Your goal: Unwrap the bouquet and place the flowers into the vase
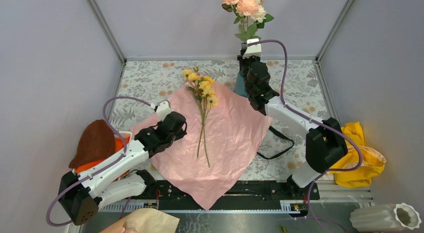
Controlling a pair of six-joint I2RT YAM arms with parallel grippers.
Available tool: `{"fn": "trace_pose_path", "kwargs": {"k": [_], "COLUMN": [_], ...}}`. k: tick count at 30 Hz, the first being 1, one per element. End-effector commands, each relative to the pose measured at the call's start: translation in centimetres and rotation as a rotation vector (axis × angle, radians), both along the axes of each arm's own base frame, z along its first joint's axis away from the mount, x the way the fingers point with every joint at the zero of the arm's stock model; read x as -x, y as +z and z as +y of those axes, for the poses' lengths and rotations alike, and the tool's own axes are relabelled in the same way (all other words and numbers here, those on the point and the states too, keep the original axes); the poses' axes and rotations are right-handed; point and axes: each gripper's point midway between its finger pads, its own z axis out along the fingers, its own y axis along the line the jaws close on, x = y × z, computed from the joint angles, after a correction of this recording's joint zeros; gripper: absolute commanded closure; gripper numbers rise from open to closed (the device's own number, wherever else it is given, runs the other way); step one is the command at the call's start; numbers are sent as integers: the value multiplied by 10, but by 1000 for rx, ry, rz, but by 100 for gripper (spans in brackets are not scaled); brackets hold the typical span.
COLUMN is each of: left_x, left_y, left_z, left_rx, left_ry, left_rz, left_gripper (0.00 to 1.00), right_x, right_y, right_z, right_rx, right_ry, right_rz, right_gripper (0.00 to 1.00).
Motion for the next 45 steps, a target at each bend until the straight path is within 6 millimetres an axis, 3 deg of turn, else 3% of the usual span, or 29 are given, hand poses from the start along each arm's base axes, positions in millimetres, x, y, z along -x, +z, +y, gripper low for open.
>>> {"fn": "trace_pose_path", "kwargs": {"k": [1,5,10,16,21,27,35,39,42,45], "left_x": [-5,-4,-4,-4,-4,-4,-5,-6,-6,-6], "left_y": [2,1,0,-2,-2,-2,1,3,4,7], "left_z": [4,3,2,-1,1,1,3,2,3,8], "left_rx": [6,8,11,16,18,20,26,27,20,6], "left_ry": [24,22,19,13,17,21,32,33,36,52], "left_rz": [-30,-28,-25,-18,-23,-25,-39,-41,-40,-43], "left_gripper": [92,92,92,92,92,92,92,92,92,92], "right_x": [18,24,32,42,65,102,136,143,149,150], "right_y": [43,35,38,45,73,113,142,122,91,46], "right_z": [-11,-16,-23,-36,-40,-23,11,54,96,118], "right_rx": [-116,-115,-125,-151,-231,-322,-355,-304,-135,-63], "right_ry": [17,1,-8,-43,14,229,491,619,561,530], "right_rz": [-94,-60,-41,-38,-70,-112,-52,51,138,274], "right_gripper": [70,36,21,17,17,17,22,25,29,31]}}
